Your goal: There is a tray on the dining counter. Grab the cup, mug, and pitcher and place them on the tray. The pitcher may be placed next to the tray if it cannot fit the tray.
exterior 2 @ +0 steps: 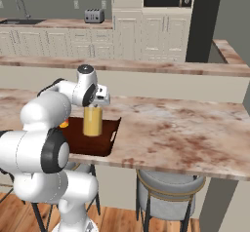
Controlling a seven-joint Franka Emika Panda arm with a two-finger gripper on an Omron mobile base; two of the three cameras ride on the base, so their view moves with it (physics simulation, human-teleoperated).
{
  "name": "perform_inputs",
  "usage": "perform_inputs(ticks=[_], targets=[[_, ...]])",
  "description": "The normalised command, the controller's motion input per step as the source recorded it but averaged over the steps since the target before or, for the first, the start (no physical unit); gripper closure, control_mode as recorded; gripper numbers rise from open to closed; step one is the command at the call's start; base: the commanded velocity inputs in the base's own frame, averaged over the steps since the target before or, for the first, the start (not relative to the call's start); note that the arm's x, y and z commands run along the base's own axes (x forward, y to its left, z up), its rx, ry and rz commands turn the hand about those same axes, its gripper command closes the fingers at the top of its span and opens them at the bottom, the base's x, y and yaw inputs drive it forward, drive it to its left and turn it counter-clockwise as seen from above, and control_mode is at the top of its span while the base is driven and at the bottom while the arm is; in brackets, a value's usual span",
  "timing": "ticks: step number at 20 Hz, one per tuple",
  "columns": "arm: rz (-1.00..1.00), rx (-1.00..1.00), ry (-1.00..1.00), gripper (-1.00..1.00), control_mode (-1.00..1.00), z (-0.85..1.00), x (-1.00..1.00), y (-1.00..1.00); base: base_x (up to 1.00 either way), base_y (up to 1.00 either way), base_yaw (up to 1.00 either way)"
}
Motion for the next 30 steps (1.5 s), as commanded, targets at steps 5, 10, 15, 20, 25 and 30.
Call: perform_inputs(ticks=[5, 10, 15, 20, 25, 30], targets=[[0.00, -0.01, -0.03, 1.00, -1.00, -0.29, -0.05, 0.02, 0.00, 0.00, 0.00], [0.00, 0.00, -0.01, 1.00, -1.00, -0.28, -0.17, 0.04, 0.00, 0.00, 0.00], [0.00, 0.00, 0.00, 1.00, -1.00, -0.20, -0.27, 0.00, 0.00, 0.00, 0.00], [0.00, 0.00, 0.00, 1.00, -1.00, 0.00, 0.00, 0.00, 0.00, 0.00, 0.00], [0.00, 0.00, 0.00, -1.00, -1.00, 0.00, 0.00, 0.00, 0.00, 0.00, 0.00], [0.00, 0.00, 0.00, -1.00, -1.00, 0.00, 0.00, 0.00, 0.00, 0.00, 0.00]])
